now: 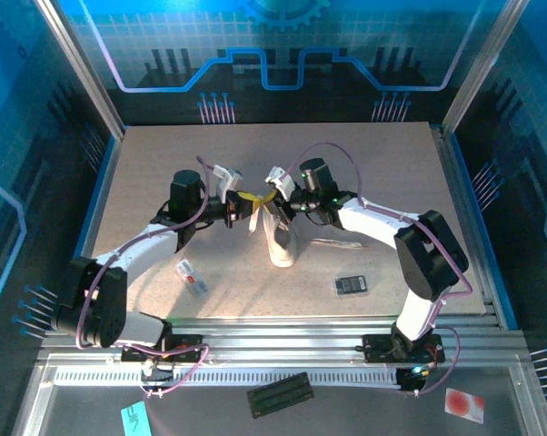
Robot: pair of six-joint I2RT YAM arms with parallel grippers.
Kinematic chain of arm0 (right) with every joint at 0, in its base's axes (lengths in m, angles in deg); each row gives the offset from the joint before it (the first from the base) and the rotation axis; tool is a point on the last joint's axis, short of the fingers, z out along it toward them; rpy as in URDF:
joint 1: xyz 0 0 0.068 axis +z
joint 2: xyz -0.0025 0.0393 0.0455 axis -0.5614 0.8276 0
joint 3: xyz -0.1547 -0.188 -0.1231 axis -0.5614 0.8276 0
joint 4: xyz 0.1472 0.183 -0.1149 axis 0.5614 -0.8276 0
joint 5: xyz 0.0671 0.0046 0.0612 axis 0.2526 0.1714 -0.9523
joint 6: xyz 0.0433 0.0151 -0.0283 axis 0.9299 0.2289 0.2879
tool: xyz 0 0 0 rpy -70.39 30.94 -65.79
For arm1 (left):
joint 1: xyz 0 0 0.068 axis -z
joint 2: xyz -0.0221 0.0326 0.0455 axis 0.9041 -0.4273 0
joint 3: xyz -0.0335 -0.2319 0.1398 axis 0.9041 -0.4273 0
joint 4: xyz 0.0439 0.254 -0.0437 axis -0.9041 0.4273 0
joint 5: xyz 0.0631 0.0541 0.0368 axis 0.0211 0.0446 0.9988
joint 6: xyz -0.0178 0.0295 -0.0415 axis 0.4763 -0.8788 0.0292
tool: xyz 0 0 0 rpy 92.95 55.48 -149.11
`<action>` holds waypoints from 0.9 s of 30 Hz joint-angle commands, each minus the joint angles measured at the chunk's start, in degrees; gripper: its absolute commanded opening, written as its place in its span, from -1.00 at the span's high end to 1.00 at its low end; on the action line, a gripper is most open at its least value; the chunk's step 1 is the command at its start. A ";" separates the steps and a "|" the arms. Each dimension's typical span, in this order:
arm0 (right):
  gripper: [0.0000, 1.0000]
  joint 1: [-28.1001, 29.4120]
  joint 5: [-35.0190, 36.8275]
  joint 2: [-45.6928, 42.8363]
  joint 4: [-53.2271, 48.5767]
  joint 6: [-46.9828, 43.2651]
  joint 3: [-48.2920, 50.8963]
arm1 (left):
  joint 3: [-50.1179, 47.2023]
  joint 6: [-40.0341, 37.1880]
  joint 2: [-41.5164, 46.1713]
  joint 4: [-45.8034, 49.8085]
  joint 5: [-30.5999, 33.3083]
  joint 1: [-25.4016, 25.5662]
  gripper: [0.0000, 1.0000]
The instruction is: Tie the shoes
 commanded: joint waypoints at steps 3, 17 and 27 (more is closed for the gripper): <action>1.00 1.00 1.78 -1.58 2.33 -0.48 0.10 | 0.34 -4.53 1.99 5.21 -0.72 -1.03 0.76; 1.00 1.50 3.15 -2.84 -1.83 -2.66 0.13 | 3.74 -7.56 0.16 9.77 0.97 -0.12 0.07; 1.00 1.07 2.98 -3.19 -3.51 -1.52 -0.48 | 1.10 -10.89 -4.18 1.42 0.73 1.07 0.30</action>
